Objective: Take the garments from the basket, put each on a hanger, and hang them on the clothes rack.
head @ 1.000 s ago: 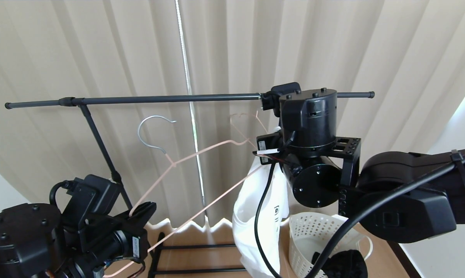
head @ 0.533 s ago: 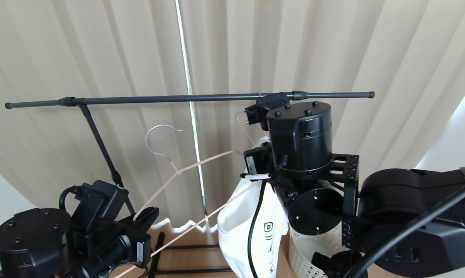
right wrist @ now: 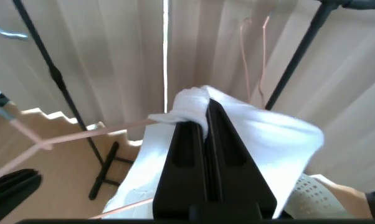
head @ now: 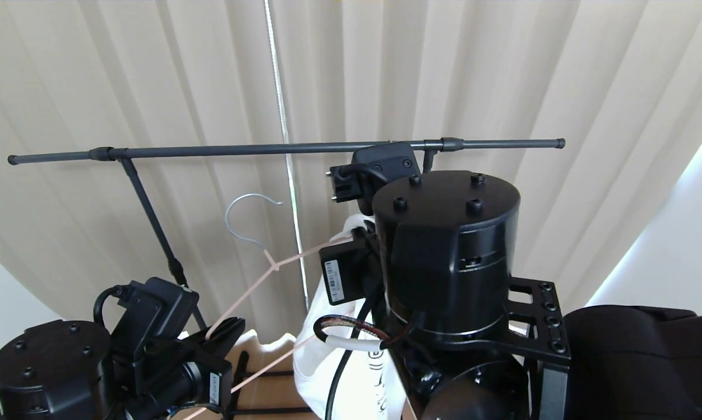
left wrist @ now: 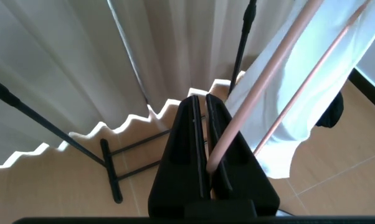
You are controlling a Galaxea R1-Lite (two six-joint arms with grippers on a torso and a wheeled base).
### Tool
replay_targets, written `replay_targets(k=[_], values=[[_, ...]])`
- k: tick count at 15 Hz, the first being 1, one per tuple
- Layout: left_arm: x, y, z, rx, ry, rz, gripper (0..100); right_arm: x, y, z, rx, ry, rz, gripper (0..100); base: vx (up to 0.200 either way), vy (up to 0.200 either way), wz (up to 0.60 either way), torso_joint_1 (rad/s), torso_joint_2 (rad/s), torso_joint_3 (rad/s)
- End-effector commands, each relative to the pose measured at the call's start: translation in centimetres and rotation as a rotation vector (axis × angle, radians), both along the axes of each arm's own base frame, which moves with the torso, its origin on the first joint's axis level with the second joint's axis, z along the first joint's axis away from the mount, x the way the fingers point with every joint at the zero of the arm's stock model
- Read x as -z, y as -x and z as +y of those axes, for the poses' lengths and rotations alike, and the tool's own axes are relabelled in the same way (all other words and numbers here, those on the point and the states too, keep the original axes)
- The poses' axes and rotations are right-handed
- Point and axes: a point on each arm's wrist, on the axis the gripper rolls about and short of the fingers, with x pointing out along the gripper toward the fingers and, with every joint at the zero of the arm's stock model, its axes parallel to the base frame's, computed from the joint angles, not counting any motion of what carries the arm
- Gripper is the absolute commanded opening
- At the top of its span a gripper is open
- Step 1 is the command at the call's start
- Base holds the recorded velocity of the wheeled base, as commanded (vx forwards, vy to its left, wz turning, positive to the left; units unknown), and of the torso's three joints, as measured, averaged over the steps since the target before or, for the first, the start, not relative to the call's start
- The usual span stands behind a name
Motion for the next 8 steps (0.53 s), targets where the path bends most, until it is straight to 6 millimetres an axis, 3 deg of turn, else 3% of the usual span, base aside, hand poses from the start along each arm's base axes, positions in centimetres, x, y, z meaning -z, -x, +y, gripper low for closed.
replay_targets(k=[1,8], values=[[0.1,0.1,-0.1,0.006,-0.002,0.003,0,0.5,1.6,1.0,-0.051,-0.003,0.0,0,0.0,0.0,0.0,0.0,0.0,0.0],[0.2,0.7,-0.3,0.035,0.006,-0.013,0,0.9,3.0,1.7,-0.098,-0.036,-0.008,0,0.0,0.0,0.0,0.0,0.0,0.0]])
